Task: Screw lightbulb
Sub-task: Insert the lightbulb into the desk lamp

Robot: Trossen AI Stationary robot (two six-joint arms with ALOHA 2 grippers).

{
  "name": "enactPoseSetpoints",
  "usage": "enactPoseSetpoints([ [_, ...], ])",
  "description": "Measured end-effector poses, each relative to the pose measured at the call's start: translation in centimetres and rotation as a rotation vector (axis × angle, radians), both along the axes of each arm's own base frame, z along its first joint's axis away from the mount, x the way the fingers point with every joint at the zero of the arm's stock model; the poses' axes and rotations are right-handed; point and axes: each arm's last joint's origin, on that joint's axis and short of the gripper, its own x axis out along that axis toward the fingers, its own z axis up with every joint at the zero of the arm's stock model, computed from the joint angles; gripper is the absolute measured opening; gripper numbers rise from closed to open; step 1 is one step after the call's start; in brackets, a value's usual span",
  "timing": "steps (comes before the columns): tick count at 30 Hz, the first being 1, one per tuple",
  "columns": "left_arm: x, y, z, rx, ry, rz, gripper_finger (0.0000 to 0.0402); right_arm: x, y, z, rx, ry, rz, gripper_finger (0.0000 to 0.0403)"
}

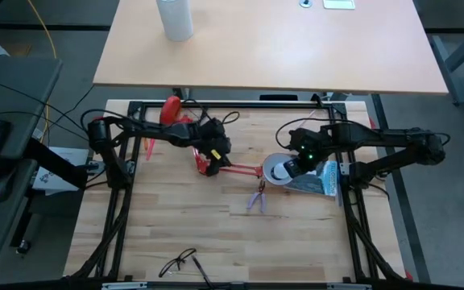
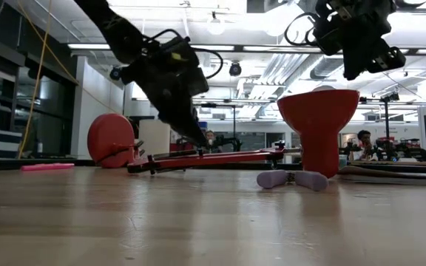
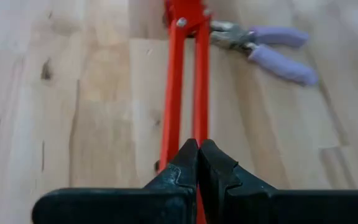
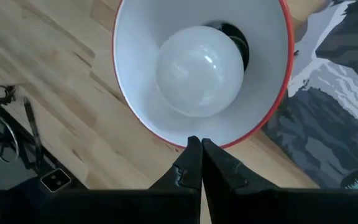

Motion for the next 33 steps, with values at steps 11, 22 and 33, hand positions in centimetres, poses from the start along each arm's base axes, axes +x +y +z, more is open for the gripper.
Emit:
enactPoseSetpoints([
  [11,1.4,-1.2,-1.4,-0.033,-0.019,0.054,0.0000,0.8,-0.1,-1.0,-0.039,0.054,0.046,0.0000],
  [22,1.8,-2.3,-2.4,-0.057,0.002,0.044,0.0000,2.7,-0.3,-2.7,-0.045,0.071,0.124,0.0000],
  [33,2.2,-2.5,-4.3,-0.110,0.046,0.049,0.0000,3.4,-0.5,-2.6,-0.048,0.012,0.090,0.0000],
])
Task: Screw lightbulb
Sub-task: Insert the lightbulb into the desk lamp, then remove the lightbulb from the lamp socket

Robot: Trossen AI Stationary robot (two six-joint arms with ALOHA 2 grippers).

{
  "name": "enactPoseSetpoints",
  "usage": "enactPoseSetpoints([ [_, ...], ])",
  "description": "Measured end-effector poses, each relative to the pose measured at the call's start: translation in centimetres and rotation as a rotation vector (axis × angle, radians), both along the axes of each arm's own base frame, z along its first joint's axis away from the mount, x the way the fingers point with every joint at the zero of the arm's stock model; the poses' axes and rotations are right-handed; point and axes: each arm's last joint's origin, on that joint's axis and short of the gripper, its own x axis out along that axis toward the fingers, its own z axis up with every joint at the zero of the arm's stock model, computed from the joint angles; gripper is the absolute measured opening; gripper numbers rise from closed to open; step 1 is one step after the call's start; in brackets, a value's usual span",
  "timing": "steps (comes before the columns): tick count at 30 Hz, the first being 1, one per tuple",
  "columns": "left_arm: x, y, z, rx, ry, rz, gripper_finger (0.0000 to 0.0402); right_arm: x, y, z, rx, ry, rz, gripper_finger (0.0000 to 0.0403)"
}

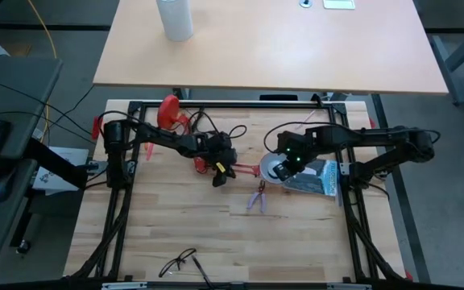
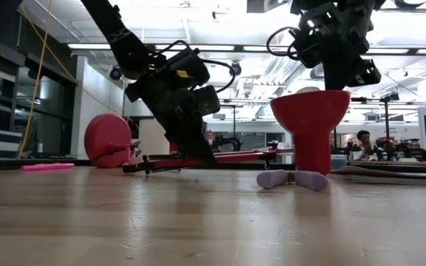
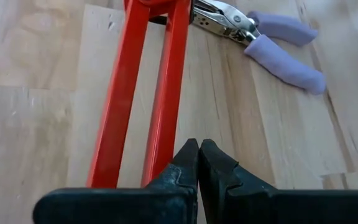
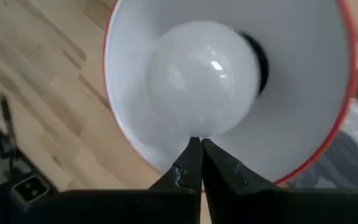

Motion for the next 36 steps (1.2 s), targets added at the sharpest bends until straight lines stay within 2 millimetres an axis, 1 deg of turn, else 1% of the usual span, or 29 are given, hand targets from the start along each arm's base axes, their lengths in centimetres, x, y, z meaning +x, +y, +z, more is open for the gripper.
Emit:
enactPoseSetpoints([
  [3,0.0,0.0,0.3,-0.004,-0.005,0.006,0.0000,-0.6,0.1,0.6,0.021,-0.017,0.022,0.0000],
  [8,-0.2,0.7,1.0,0.018,-0.030,0.012,0.0000,-2.2,0.3,2.0,0.018,-0.050,0.013,0.0000],
  [14,0.0,2.3,1.6,0.023,-0.053,0.049,0.0000,-4.1,0.3,3.2,-0.022,-0.054,-0.057,0.0000],
  [19,0.1,3.8,2.9,0.056,-0.101,0.075,0.0000,-4.5,0.2,3.6,-0.054,-0.073,-0.092,0.0000],
  [22,0.1,4.3,3.4,0.046,-0.112,0.084,0.0000,-4.6,0.2,3.7,-0.061,-0.077,-0.083,0.0000],
  [24,-0.1,4.2,4.0,0.006,-0.132,0.061,0.0000,-4.6,0.3,3.8,-0.072,-0.085,-0.063,0.0000],
  [27,-0.5,4.1,6.1,-0.048,-0.197,0.037,0.0000,-5.0,0.2,4.1,-0.119,-0.111,-0.029,0.0000],
  [29,-0.9,3.9,8.0,-0.046,-0.239,0.049,0.0000,-5.6,0.1,4.7,-0.187,-0.142,-0.039,0.0000],
  [33,-2.1,3.4,12.9,0.024,-0.387,0.134,0.0000,-7.7,-0.1,6.6,-0.362,-0.268,-0.087,0.0000],
  [36,-2.5,2.4,15.9,0.112,-0.516,0.223,0.0000,-9.7,0.0,7.9,-0.419,-0.352,-0.091,0.0000],
])
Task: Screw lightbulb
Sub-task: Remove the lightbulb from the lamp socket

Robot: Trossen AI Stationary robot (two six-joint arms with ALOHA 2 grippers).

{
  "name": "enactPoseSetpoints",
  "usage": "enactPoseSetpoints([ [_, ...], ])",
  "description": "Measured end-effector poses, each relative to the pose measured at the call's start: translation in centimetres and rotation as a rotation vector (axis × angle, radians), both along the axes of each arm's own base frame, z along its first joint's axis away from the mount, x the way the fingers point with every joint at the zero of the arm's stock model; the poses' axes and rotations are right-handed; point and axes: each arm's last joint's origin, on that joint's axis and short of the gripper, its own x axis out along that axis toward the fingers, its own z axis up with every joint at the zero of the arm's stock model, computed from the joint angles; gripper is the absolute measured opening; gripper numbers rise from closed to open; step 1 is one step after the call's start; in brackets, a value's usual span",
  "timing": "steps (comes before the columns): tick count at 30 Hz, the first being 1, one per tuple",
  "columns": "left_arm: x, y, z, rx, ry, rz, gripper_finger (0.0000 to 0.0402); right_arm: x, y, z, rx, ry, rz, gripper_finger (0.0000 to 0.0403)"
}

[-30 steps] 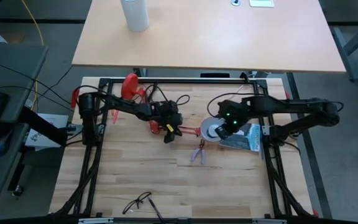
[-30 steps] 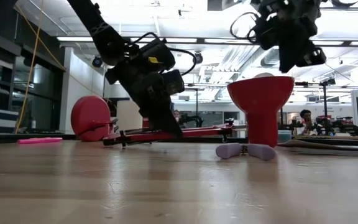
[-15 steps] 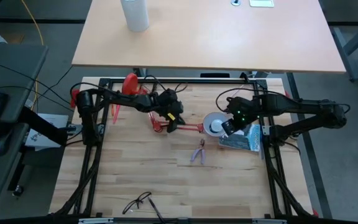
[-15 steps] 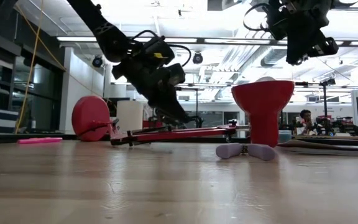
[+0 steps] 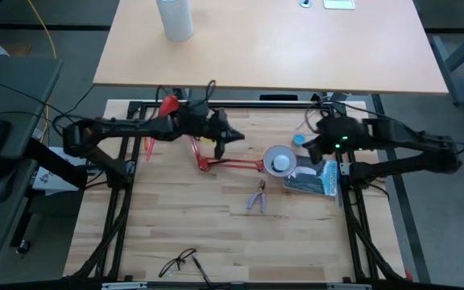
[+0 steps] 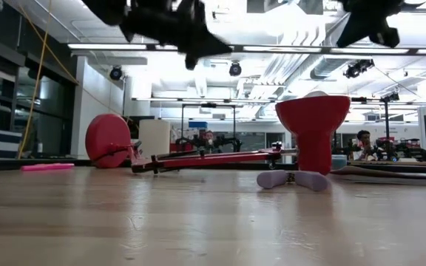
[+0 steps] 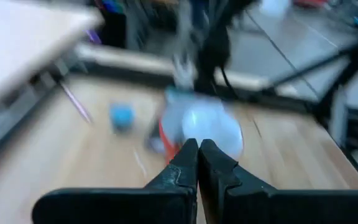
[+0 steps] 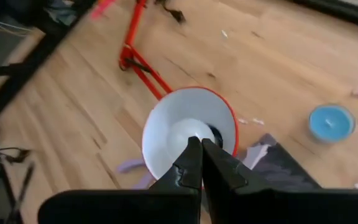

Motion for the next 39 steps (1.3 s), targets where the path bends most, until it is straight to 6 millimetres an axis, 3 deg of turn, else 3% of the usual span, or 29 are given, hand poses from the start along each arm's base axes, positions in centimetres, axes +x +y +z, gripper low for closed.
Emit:
enactPoseSetpoints([
  [4,1.1,-2.3,1.4,0.070,-0.080,0.101,0.0000,-1.8,0.2,0.9,-0.024,-0.064,0.044,0.0000],
  [9,5.2,-6.3,0.7,0.085,0.004,0.063,0.0000,-2.5,0.4,0.7,-0.002,-0.035,0.076,0.0000],
  [14,11.0,-9.9,0.6,0.250,0.054,-0.080,0.0000,-1.0,0.0,-0.4,0.101,0.065,0.112,0.0000],
  [17,14.3,-10.7,-0.3,0.361,0.131,-0.143,0.0000,0.4,-0.5,-1.0,0.111,0.095,0.094,0.0000],
  [21,17.1,-11.3,-1.7,0.562,0.277,-0.150,0.0000,2.3,-1.6,-2.2,0.179,0.160,0.065,0.0000],
  [24,18.1,-11.6,-2.4,0.663,0.340,-0.141,0.0000,3.7,-2.2,-3.0,0.215,0.178,0.080,0.0000],
  [28,18.1,-11.7,-3.7,0.665,0.412,-0.154,0.0000,5.3,-3.1,-3.9,0.227,0.187,0.132,0.0000],
  [33,17.6,-10.8,-4.9,0.615,0.493,-0.128,0.0000,6.1,-4.2,-4.7,0.184,0.218,0.156,0.0000],
  [39,17.9,-10.0,-5.4,0.579,0.463,-0.097,0.0000,6.7,-5.6,-5.7,0.183,0.253,0.172,0.0000],
])
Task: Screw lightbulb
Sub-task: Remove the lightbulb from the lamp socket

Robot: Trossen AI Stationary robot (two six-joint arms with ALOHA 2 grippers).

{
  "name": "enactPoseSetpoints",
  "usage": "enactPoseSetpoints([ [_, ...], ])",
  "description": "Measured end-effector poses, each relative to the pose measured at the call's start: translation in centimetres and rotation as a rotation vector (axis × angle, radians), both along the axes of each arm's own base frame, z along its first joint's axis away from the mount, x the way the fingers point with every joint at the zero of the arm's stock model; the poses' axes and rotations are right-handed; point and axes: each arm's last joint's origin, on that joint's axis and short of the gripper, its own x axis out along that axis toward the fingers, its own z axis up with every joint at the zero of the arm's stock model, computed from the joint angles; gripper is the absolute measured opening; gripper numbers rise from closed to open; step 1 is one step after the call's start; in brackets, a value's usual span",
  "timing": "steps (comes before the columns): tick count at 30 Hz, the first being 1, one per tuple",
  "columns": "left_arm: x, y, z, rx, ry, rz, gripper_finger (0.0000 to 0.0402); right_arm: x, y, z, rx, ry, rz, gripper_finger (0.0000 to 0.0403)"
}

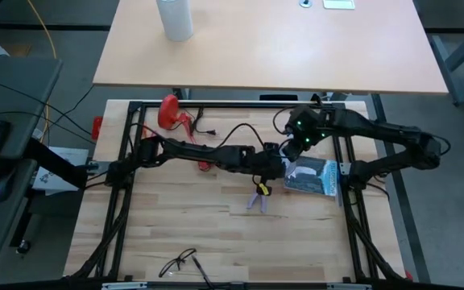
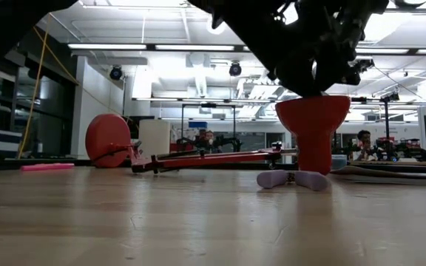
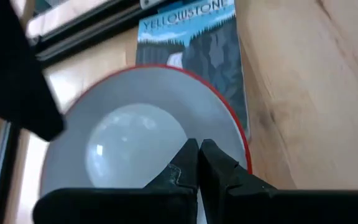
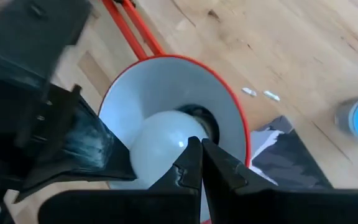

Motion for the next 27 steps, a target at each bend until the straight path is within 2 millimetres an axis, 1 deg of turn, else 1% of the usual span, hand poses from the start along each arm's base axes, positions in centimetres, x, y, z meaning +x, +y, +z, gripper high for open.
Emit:
enactPoseSetpoints([
  [6,0.0,0.7,-0.3,-0.007,0.010,0.014,0.0000,0.3,-0.7,-0.4,0.023,-0.006,0.021,0.0000],
  [10,0.0,0.7,-0.3,-0.021,0.010,0.028,0.0000,0.4,-0.7,-0.7,0.024,0.010,0.046,0.0000],
  [14,-0.3,0.4,-0.2,-0.015,0.027,0.028,0.0000,-0.1,-0.4,-0.4,-0.012,0.028,0.060,0.0000],
  [17,-0.4,0.5,0.4,-0.014,0.019,0.031,0.0000,-1.0,-0.7,0.3,-0.047,0.009,0.029,0.0000],
  [22,-0.8,1.3,1.7,-0.042,-0.011,0.025,0.0000,-2.2,-0.8,1.2,-0.049,-0.014,0.001,0.0000],
  [25,-1.3,1.7,2.9,-0.036,-0.025,0.020,0.0000,-3.0,-0.4,1.6,-0.040,-0.009,0.005,0.0000],
  [27,-1.6,2.3,4.2,-0.020,-0.058,0.018,0.0000,-3.4,0.0,1.8,-0.028,-0.019,0.019,0.0000],
])
